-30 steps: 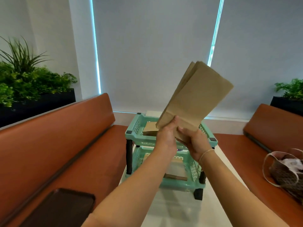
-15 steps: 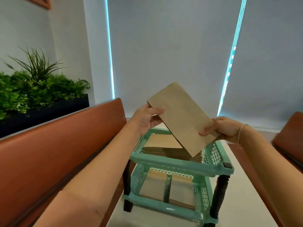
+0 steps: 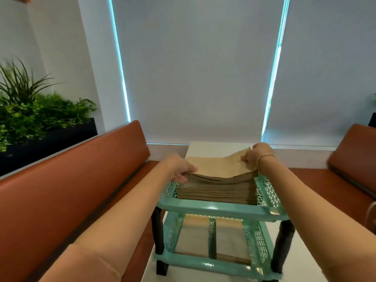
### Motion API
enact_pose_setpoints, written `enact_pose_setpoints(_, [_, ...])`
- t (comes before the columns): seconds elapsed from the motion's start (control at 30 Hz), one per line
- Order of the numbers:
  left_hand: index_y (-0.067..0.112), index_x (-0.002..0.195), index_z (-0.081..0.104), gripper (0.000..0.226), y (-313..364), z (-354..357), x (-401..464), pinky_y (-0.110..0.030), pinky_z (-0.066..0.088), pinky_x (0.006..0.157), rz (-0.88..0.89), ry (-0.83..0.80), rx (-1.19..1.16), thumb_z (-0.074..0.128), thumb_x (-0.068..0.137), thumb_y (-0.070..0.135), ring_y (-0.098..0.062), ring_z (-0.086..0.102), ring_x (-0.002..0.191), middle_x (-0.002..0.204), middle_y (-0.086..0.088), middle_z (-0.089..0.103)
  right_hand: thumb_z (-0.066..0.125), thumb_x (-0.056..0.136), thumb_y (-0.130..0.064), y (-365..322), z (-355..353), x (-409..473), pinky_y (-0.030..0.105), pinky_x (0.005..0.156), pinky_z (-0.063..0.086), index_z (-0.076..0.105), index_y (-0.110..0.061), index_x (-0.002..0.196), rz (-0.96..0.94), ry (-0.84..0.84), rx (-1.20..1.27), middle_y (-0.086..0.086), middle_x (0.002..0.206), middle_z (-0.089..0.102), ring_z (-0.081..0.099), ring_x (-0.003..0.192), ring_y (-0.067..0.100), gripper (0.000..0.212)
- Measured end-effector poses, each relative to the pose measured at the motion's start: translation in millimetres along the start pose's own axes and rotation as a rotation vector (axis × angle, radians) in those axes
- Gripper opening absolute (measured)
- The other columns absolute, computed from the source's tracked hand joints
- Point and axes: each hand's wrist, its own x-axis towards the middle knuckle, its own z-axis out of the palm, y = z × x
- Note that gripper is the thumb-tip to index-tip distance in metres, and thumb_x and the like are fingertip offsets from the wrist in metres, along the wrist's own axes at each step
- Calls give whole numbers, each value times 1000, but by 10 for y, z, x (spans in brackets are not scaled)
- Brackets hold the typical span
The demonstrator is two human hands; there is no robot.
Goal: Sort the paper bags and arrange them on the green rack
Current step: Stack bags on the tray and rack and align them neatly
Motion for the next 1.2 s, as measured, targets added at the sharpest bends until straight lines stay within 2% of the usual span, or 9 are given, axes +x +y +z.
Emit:
enact_pose_setpoints(0.17, [0, 106, 56, 34, -95, 79, 116, -21, 52, 57, -1, 5, 152, 67, 86, 25, -12, 51, 55, 76, -7, 55, 55, 90, -14, 36, 230, 12, 29, 74, 41, 62, 0, 105, -9, -33, -117, 9, 90, 61, 47, 81, 22, 22])
enact_pose_setpoints(0.3, [4, 128, 49, 50, -61, 96, 61, -34, 50, 94, 57, 0, 502, 57, 91, 36, -26, 59, 110, 121, -13, 58, 55, 91, -14, 19, 262, 0, 27, 70, 37, 61, -1, 100, -11, -26, -201, 6, 75, 48, 47, 80, 22, 17])
enact_pose_setpoints(0.4, [2, 136, 41, 53, -28, 152, 45, -36, 43, 102, 68, -61, 607, 54, 94, 32, -29, 49, 123, 139, -15, 45, 53, 91, -16, 30, 276, -16, 28, 70, 37, 60, -3, 98, -12, -35, -240, 3, 67, 44, 47, 80, 23, 16])
enact_pose_setpoints(0.53, [-1, 140, 34, 55, 0, 225, 70, -39, 41, 105, 22, -156, 639, 52, 96, 26, -33, 45, 127, 146, -18, 36, 41, 99, -24, -3, 253, -144, 32, 85, 41, 52, -4, 124, 10, -110, -246, 13, 112, 59, 52, 100, 27, 34])
enact_pose_setpoints(0.67, [-1, 143, 27, 57, 29, 245, 79, -37, 38, 107, 1, -167, 614, 49, 97, 24, -31, 43, 130, 149, -19, 31, 26, 103, -20, -31, 236, -260, 36, 110, 23, 27, -2, 144, 65, -299, -123, 20, 148, 30, 30, 137, 33, 45])
enact_pose_setpoints(0.77, [2, 147, 19, 64, 24, 230, 127, -39, 41, 105, -106, -225, 551, 52, 96, 23, -35, 42, 130, 151, -20, 24, 28, 103, -26, -11, 211, -298, 37, 109, 26, 29, -2, 142, 106, -331, -38, 21, 141, 39, 36, 131, 33, 46])
enact_pose_setpoints(0.87, [6, 148, 17, 74, 24, 209, 119, -40, 46, 100, -191, -258, 492, 60, 91, 24, -37, 45, 124, 150, -22, 24, 36, 99, -40, 17, 170, -346, 35, 89, 39, 45, -6, 111, 214, -396, 110, 10, 88, 52, 52, 84, 22, 37])
enact_pose_setpoints(0.93, [7, 147, 20, 74, 15, 212, 113, -39, 46, 100, -193, -251, 480, 62, 89, 25, -34, 49, 119, 145, -21, 31, 42, 96, -42, 55, 173, -347, 34, 81, 38, 45, -6, 97, 278, -418, 159, 7, 79, 49, 47, 71, 20, 36])
enact_pose_setpoints(1.2, [2, 145, 20, 65, 74, 256, 35, -39, 38, 108, -151, -229, 511, 55, 94, 20, -29, 41, 130, 145, -18, 32, 50, 90, -50, 136, 266, -295, 38, 91, 43, 42, -4, 131, 302, -397, 176, 16, 118, 54, 53, 108, 30, 62])
